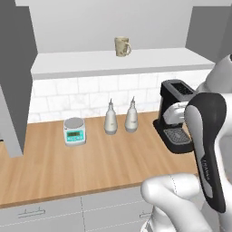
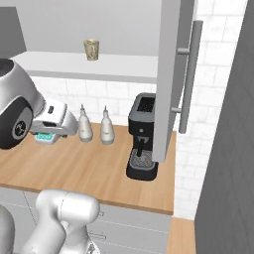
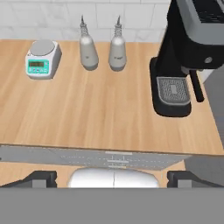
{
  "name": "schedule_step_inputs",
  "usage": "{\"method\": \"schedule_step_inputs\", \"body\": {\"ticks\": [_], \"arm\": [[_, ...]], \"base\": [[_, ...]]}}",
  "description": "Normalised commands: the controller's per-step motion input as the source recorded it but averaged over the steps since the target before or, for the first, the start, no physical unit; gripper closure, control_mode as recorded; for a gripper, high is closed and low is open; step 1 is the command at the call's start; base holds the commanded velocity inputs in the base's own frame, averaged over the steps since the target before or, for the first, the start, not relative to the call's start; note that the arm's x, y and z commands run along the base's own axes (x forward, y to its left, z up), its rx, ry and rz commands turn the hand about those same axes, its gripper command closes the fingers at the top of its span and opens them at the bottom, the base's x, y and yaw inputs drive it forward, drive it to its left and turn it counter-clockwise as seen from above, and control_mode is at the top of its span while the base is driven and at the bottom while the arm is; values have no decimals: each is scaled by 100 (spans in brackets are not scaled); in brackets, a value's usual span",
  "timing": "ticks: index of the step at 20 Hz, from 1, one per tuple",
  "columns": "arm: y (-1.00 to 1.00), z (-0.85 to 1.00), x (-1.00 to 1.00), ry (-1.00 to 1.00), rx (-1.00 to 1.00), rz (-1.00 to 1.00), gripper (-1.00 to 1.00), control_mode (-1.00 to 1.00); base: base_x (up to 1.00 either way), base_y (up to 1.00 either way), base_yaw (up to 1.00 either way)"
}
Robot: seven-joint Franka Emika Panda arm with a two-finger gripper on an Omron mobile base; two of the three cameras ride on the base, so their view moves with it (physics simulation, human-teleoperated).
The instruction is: Gather all objects into one cabinet and sort the glasses and bowls to opposite sides.
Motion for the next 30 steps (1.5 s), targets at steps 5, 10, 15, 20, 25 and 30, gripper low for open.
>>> {"method": "schedule_step_inputs", "body": {"ticks": [5, 10, 15, 20, 25, 30], "arm": [[3, 86, 1, -38, 0, 3, -100, -100], [3, 62, 14, -22, 2, 11, -100, -100], [0, 19, 25, -15, 3, 21, -100, -100], [0, 12, 33, -13, 4, 22, -100, -100], [0, 24, 48, -1, 5, 11, -100, -100], [0, 6, 61, -2, 0, 1, -100, -100]], "base": [[0, 0, 0], [0, 0, 0], [0, 0, 0], [0, 0, 0], [0, 0, 0], [0, 0, 0]]}}
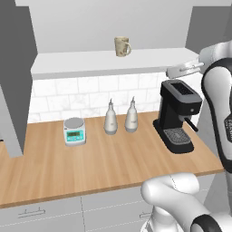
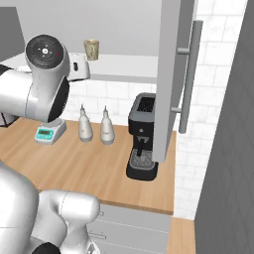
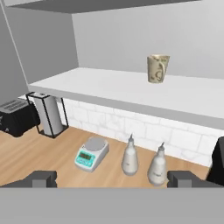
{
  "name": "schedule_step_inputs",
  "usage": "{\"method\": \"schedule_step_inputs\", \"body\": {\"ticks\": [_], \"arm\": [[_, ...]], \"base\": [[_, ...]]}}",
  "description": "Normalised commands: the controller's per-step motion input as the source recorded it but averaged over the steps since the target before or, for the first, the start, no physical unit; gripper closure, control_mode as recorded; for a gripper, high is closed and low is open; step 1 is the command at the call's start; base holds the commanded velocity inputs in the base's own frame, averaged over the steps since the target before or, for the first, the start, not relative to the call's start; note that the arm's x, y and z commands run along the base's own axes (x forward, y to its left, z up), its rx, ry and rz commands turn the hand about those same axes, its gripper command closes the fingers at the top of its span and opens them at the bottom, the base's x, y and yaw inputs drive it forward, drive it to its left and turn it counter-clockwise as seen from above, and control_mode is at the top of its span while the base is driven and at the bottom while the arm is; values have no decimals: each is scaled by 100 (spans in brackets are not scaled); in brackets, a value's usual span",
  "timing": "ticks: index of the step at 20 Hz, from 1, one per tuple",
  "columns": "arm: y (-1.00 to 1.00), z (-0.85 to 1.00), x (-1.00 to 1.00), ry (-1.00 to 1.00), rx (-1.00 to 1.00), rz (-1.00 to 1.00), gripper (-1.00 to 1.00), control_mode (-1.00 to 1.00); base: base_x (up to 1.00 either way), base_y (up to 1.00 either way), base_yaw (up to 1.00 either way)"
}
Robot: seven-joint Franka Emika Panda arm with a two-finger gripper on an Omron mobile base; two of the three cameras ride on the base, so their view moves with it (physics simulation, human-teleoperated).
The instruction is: Gather all objects into one cabinet and sort the glasses and bowls to opposite sides.
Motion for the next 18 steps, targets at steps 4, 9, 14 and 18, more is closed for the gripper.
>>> {"method": "schedule_step_inputs", "body": {"ticks": [4, 9, 14, 18], "arm": [[-6, 0, 58, -18, 0, 0, -100, -100], [-2, 0, 48, -8, 0, 0, -100, -100], [0, 0, 52, 0, 0, 0, -100, -100], [0, 0, 45, 1, 0, 0, -100, -100]], "base": [[0, 0, 0], [0, 0, 0], [0, 0, 0], [0, 0, 0]]}}
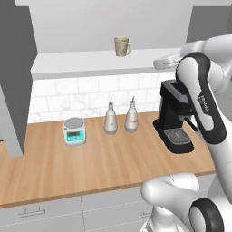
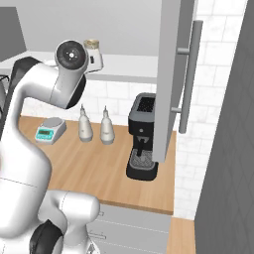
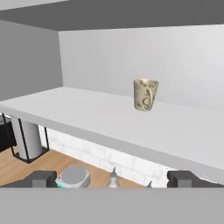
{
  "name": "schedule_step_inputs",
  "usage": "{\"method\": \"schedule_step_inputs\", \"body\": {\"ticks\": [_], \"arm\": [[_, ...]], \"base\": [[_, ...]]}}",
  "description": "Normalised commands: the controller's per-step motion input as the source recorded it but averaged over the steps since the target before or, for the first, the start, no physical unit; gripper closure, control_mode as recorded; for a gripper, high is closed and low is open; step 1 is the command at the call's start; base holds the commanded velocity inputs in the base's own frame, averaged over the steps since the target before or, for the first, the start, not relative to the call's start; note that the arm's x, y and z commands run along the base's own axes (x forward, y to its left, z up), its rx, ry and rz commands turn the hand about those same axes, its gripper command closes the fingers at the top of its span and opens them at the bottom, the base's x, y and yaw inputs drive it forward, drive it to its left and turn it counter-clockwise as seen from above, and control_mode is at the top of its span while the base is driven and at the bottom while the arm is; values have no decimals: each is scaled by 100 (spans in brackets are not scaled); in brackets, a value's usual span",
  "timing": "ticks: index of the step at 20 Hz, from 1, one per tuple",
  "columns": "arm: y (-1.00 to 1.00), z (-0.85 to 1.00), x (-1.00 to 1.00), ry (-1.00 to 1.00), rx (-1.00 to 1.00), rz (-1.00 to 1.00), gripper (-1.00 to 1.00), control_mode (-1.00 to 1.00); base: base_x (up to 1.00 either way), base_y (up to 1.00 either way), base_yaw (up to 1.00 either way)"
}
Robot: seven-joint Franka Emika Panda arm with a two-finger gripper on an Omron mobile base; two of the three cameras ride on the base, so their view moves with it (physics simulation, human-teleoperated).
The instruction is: Gather all objects into one cabinet and sort the glasses and bowls to opposite sides.
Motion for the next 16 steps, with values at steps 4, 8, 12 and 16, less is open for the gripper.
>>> {"method": "schedule_step_inputs", "body": {"ticks": [4, 8, 12, 16], "arm": [[0, 0, 37, 0, 0, 0, -100, -100], [0, 0, 31, 0, 0, 2, -100, -100], [0, 0, 39, 0, 0, 1, -100, -100], [0, 0, 49, 0, 0, 0, -100, -100]], "base": [[0, 0, 0], [0, 0, 0], [0, 0, 0], [0, 0, 0]]}}
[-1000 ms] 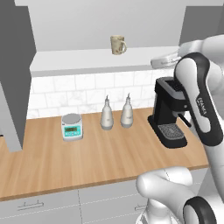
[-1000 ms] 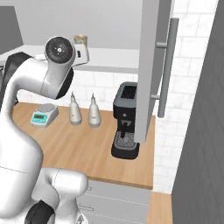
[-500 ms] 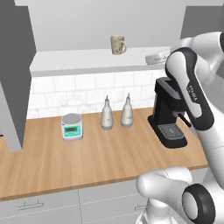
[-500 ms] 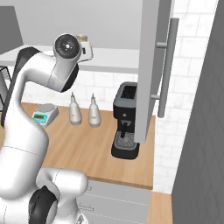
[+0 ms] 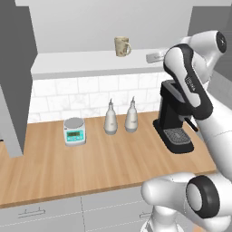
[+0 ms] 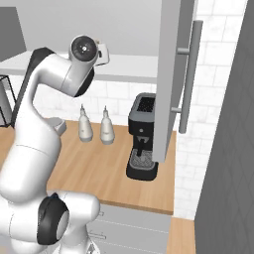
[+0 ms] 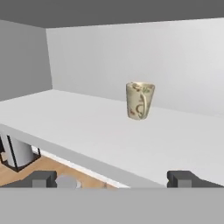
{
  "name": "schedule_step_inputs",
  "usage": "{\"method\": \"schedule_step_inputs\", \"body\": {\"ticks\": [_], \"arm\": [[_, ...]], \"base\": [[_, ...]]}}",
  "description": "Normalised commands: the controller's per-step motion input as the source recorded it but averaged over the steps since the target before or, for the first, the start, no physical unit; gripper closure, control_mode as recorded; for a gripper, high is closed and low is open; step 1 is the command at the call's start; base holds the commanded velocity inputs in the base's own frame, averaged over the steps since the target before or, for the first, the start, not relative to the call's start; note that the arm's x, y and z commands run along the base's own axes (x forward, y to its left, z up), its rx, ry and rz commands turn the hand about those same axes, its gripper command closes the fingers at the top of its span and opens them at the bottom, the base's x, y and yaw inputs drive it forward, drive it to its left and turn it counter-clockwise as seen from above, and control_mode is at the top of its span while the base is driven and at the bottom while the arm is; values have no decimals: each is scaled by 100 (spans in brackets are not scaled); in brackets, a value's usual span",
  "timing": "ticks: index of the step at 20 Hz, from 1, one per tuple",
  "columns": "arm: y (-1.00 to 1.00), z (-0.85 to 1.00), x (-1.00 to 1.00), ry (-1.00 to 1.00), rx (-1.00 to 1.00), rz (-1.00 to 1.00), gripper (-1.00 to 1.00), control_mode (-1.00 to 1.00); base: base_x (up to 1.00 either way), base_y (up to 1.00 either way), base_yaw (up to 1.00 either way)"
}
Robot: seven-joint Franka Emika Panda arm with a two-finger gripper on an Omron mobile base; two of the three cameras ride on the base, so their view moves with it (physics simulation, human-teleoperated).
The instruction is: Gather all objects into one cabinet and sort the glasses and bowls to opposite sides.
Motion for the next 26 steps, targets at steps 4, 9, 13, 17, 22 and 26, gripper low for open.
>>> {"method": "schedule_step_inputs", "body": {"ticks": [4, 9, 13, 17, 22, 26], "arm": [[1, 0, 51, 0, 0, 0, -100, -100], [0, 0, 47, 0, 0, 0, -100, -100], [0, 0, 58, 0, 0, 0, -100, -100], [0, 0, 61, 0, 0, 0, -100, -100], [1, 0, 53, 0, 0, 0, -100, -100], [5, -1, 41, 0, 0, 0, -100, -100]], "base": [[0, 0, 0], [0, 0, 0], [0, 0, 0], [0, 0, 0], [0, 0, 0], [0, 0, 0]]}}
